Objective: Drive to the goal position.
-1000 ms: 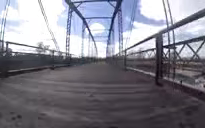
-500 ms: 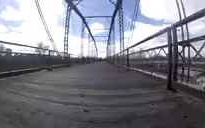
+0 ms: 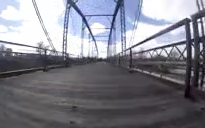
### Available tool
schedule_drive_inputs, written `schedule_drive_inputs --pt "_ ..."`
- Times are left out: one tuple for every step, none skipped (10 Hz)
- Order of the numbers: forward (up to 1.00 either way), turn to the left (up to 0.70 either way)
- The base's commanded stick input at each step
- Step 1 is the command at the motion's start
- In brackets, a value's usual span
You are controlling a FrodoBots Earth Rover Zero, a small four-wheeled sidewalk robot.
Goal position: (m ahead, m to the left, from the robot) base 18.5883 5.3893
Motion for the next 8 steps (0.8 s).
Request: schedule_drive_inputs --pt "1.0 0.0" --pt "1.0 0.0" --pt "1.0 0.0" --pt "1.0 0.0" --pt "1.0 0.0" --pt "1.0 0.0" --pt "1.0 0.0" --pt "1.0 0.0"
